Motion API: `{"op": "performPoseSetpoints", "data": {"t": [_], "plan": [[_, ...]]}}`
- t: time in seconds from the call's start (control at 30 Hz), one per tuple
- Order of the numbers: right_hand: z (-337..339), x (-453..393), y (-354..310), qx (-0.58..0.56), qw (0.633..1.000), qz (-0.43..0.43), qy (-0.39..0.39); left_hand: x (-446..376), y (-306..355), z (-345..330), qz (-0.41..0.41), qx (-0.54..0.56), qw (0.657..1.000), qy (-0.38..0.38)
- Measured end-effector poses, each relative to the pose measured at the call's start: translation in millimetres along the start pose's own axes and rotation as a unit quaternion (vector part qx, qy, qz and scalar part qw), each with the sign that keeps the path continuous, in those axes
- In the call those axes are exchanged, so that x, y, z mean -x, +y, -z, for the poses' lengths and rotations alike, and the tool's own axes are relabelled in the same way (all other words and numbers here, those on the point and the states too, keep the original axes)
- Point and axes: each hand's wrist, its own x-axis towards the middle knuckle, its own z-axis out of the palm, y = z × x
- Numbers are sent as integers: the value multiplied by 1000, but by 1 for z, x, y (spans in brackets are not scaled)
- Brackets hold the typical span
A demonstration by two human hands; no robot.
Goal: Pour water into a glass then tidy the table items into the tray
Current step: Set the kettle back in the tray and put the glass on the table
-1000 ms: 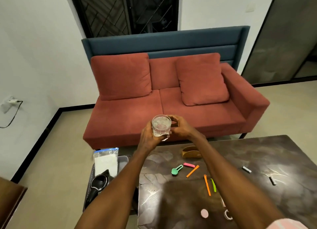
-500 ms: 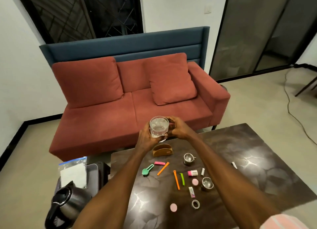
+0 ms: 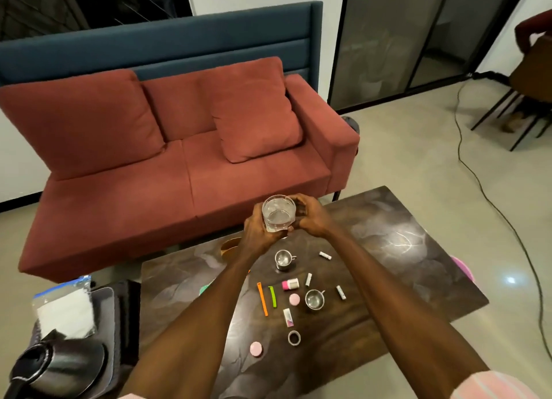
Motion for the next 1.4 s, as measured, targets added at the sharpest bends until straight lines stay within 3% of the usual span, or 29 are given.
{"op": "performPoseSetpoints", "data": {"t": [0.33, 0.7, 0.93, 1.4], "plan": [[16, -29, 64, -35, 994, -74, 74, -57, -25, -63, -2, 9, 998, -69], [2, -71, 158, -53, 984, -120, 120, -106, -90, -128, 49, 19, 991, -125], [-15, -101, 227, -52, 986, -116, 110, -129, -143, -165, 80, 17, 990, -111], [-54, -151, 300, -37, 989, -128, 59, -157, -227, -195, 150, -9, 982, -110]]}}
